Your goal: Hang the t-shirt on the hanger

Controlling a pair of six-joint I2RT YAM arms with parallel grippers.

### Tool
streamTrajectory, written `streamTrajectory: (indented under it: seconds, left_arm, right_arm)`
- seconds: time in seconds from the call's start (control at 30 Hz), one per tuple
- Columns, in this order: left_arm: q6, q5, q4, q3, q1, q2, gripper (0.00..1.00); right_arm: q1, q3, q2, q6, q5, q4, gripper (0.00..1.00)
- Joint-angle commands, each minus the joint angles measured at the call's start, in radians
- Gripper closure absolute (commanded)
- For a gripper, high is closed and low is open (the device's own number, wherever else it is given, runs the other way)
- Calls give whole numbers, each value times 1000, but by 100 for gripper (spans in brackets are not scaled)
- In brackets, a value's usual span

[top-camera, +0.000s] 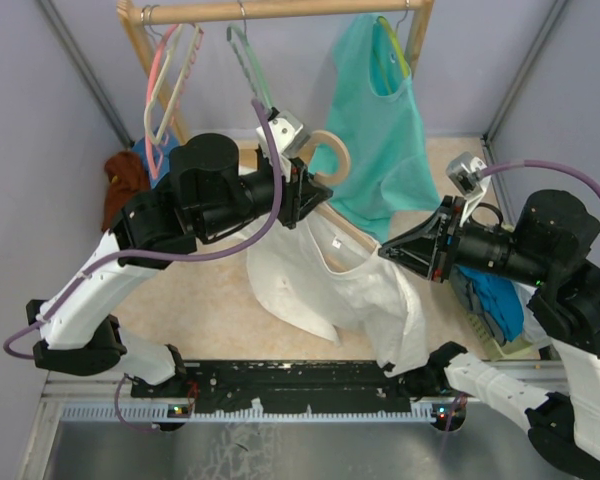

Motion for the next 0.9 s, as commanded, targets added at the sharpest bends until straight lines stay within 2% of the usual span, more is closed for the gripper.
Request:
streamTrajectory:
  seconds: [0.0, 0.03, 0.1, 0.17, 0.23, 0.4, 0.57, 0.63, 0.73, 0.87]
  left_arm:
    - [-4, 11, 69, -1, -1, -9, 94]
    - [-4, 12, 69, -1, -1, -9, 94]
    - [-5, 11, 71, -3, -1, -11, 94]
    - [-5, 11, 70, -5, -1, -11, 94]
    - [-4, 11, 69, -5, -1, -13, 94]
    - [-6, 12, 70, -5, -1, -15, 94]
    - [-6, 14, 72, -5, -1, -16, 94]
    - [-6, 13, 72, -4, -1, -17, 94]
    - [-6, 11, 72, -6, -1, -19, 94]
    - [-5, 12, 74, -7, -1, -22, 94]
  right_arm:
    - [-2, 7, -5, 7, -1, 63, 89]
    - [-2, 9, -3, 7, 0, 65, 88]
    - [-2, 10, -3, 8, 0, 68, 78]
    - [-2, 9, -1, 9, -1, 72, 76]
    - [-2, 7, -1, 10, -2, 75, 77]
    - [-2, 1, -2, 12, -4, 80, 88]
    - [-3, -2, -3, 13, -7, 80, 91]
    - [-2, -6, -4, 14, -8, 80, 90]
    - [-2, -14, -8, 18, -15, 81, 81]
    - [-2, -25, -13, 15, -16, 74, 82]
